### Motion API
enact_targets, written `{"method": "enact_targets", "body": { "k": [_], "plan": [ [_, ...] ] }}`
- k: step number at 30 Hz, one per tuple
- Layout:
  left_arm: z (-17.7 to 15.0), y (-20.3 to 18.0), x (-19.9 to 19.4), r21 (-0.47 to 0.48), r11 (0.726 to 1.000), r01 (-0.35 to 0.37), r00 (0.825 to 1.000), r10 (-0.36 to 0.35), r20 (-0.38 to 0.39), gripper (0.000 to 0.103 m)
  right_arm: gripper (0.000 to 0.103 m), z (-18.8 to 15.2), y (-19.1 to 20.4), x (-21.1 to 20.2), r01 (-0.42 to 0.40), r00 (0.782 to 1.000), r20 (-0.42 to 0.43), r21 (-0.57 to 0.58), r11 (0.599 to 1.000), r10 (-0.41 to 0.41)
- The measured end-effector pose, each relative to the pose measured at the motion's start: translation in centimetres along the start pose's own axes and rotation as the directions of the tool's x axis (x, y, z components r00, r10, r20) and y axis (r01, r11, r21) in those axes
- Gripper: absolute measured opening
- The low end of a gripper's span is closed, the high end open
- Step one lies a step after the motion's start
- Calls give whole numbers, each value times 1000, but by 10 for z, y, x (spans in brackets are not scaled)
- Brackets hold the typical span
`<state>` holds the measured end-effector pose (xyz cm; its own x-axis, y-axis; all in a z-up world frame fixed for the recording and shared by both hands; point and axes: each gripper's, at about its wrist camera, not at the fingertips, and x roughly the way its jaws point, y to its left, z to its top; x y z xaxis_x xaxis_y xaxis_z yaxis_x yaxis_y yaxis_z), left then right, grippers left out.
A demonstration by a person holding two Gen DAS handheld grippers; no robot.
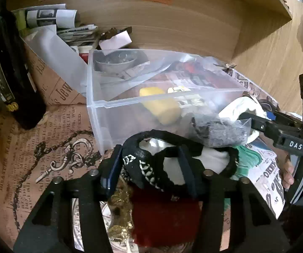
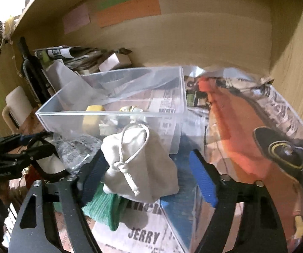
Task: Organize soft objects
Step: 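Grasp the black patterned strap with the left tool while the right tool grasps the white drawstring pouch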
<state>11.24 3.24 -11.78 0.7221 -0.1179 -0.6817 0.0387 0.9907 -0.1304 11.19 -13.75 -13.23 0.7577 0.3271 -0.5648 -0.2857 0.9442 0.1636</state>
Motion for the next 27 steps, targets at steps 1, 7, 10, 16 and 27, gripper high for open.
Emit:
{"method": "enact_targets", "body": {
  "k": [1,7,10,16,27],
  "plan": [
    [-1,-1,1,-1,1000,-1,1000,1,3,46,62,0,0,2,-8,1000,-2,4,1000,8],
    [-4,1,-4,-17,1000,-5,1000,5,30,28,26,1,6,9,-43,999,-17,-14,999,42],
    [-5,3,-11,-23,1000,-7,999,8,45,26,19,-1,7,5,-45,999,-6,-22,999,45],
    [-1,3,-35,-29,999,-13,994,16,109,24,16,1,9,-12,-24,998,48,-34,999,26],
    [27,-9,-76,15,998,-63,967,57,249,21,16,18,14,-59,-5,979,203,-50,999,15]
  ]
}}
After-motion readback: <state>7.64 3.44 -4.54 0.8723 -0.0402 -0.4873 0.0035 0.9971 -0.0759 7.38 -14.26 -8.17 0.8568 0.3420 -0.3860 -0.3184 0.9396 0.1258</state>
